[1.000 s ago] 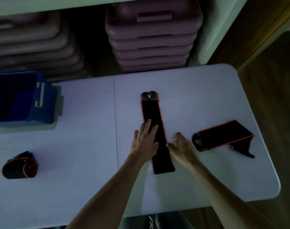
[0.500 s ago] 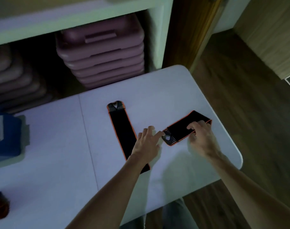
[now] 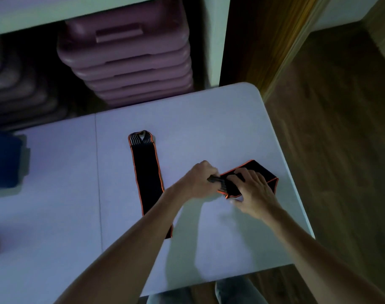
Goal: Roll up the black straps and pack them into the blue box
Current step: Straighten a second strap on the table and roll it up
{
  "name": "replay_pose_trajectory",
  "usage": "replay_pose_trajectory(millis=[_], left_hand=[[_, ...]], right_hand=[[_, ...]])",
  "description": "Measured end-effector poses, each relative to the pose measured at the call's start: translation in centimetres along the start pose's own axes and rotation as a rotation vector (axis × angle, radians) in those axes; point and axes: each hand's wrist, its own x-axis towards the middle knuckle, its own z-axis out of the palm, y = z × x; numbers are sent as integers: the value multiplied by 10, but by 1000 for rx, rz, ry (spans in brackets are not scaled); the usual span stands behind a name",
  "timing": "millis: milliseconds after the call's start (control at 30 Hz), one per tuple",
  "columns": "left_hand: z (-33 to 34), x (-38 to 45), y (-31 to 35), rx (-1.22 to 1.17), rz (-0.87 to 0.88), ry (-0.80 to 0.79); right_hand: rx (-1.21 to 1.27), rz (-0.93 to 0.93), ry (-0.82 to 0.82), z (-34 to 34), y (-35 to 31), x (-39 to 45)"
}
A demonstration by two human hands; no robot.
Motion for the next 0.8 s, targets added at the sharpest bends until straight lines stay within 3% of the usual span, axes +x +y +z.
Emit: replay_pose_trajectory(millis=[100,233,333,400,500,600,800], left_hand=[[-22,14,32,-383,-149,65],[-38,33,59,-588,-165,228],[-36,37,64,-823,-153,419],[-25,34,58,-824,-127,503],[2,25,44,-725,-43,302],[26,18,32,-463,-141,126],[28,1,13,-478,-332,158]], right_hand=[[192,39,145,-10,0,3],[732,297,228,-31,-6,16],[950,418,303,-57,-7,29],[1082,433,330,-80,-9,37],[1216,406,344,-107,-9,52],[1285,344,275,-127,-12,65],[1525,270,242,-149,-45,82]])
